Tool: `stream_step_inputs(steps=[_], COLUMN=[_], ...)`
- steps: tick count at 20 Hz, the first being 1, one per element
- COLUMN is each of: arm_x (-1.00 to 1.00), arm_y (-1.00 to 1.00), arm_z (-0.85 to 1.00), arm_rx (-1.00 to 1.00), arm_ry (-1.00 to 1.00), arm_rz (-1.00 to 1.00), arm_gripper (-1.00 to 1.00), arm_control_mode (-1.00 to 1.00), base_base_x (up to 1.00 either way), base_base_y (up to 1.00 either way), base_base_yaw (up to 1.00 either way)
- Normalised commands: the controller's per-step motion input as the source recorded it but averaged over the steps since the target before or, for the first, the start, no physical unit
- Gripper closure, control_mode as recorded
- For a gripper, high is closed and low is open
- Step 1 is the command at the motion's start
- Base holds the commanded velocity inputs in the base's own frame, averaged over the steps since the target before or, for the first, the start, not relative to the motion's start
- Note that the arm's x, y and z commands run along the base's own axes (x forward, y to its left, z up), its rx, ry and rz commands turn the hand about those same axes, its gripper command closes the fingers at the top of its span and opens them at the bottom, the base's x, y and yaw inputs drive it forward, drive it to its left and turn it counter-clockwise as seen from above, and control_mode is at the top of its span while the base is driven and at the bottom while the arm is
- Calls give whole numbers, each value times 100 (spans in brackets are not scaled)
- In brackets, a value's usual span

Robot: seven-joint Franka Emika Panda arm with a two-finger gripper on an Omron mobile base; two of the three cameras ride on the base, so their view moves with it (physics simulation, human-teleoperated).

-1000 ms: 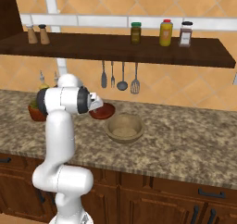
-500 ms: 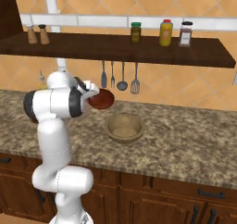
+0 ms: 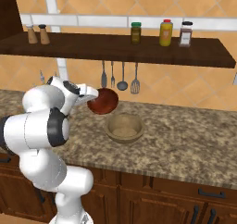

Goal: Pick up the bowls on the counter and stack them on top of one another in the open cabinet. Place the smaller bowl on top of the larger bowl.

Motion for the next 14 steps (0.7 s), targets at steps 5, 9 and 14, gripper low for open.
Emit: stream_step_inputs(steps=[5,9,14], arm_x=[-51,-2,0], arm_y=[-99,-54,0], arm_z=[9,-5,-45], arm_rx=[-2,0,0], arm_ry=[14,14,11], arm_rz=[-27,-11,0], arm_gripper=[100,100,100], arm_control_mode=[-100,-100,-100], base_base_x=[0,0,0], base_base_y=[0,0,0], base_base_yaw=[0,0,0])
